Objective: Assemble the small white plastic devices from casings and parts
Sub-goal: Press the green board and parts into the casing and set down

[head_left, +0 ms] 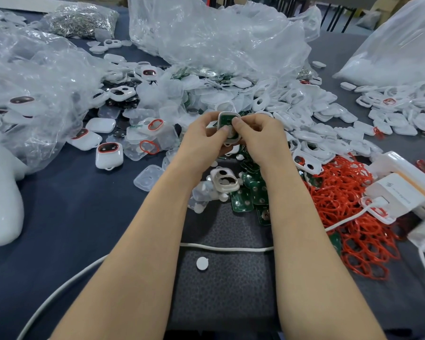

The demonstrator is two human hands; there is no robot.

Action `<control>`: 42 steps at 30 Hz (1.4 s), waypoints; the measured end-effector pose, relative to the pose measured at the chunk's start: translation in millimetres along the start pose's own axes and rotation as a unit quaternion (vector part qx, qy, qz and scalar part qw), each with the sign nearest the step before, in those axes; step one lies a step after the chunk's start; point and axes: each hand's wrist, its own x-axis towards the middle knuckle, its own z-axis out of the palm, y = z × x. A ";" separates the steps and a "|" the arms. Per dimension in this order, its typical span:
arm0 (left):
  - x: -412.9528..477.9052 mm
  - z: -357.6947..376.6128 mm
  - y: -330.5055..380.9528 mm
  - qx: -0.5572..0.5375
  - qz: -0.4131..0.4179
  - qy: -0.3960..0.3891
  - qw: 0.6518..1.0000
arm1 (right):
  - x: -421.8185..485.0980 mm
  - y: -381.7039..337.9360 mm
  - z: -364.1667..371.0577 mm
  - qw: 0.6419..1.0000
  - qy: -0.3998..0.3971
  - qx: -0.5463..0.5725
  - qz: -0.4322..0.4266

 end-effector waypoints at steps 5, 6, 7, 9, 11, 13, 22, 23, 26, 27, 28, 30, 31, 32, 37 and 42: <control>0.8 -0.7 -0.1 0.028 0.016 0.018 0.999 | 0.5 1.1 1.2 1.000 -0.007 0.002 -0.015; 1.1 -1.1 0.0 0.037 0.020 0.020 0.999 | 0.6 1.2 1.7 1.000 -0.008 0.000 -0.017; 1.4 -1.5 0.0 0.044 0.022 0.022 0.999 | 0.8 1.1 2.4 1.000 -0.010 -0.003 -0.018; 1.8 -1.8 -0.4 0.052 0.023 0.026 0.998 | 1.4 1.2 3.5 1.000 -0.010 -0.010 -0.022; 1.8 -0.9 -0.8 0.053 0.025 0.030 0.998 | 1.7 1.4 3.7 1.000 -0.008 -0.014 -0.024; 1.4 0.8 -1.3 0.056 0.032 0.031 0.997 | 1.4 1.7 3.8 1.000 -0.006 -0.008 -0.021; -1.4 4.7 -3.5 0.033 0.046 0.003 0.998 | 1.1 0.7 2.3 0.997 -0.011 0.067 0.034; -1.2 4.2 -3.4 0.036 0.048 0.002 0.998 | 0.9 0.5 2.5 0.996 -0.013 0.074 0.039; -0.7 3.1 -3.2 0.026 0.045 0.002 0.999 | 0.6 -0.3 2.3 0.997 -0.013 0.072 0.037; -0.5 2.9 -3.1 0.020 0.043 0.003 0.999 | 0.7 -0.3 2.2 0.997 -0.011 0.064 0.031; -0.4 2.7 -3.0 0.014 0.041 0.005 0.999 | 0.6 0.2 2.4 0.998 -0.007 0.052 0.023; 0.1 2.1 -3.1 -0.001 0.034 0.008 0.999 | 0.1 0.4 2.8 1.000 0.003 0.027 0.005; 0.3 2.0 -3.0 -0.009 0.030 0.009 0.999 | -0.3 -0.2 3.0 1.000 0.007 0.017 -0.002; 0.3 1.8 -2.7 -0.016 0.024 0.011 1.000 | -0.7 -1.2 2.8 1.000 0.012 0.011 -0.008; 0.7 2.3 -0.2 -0.065 -0.025 0.010 0.998 | -1.9 -4.7 0.5 1.000 0.011 -0.005 -0.004; 3.6 0.8 0.1 -0.078 -0.053 0.040 0.995 | -4.3 -5.5 -1.5 0.994 0.034 -0.078 -0.067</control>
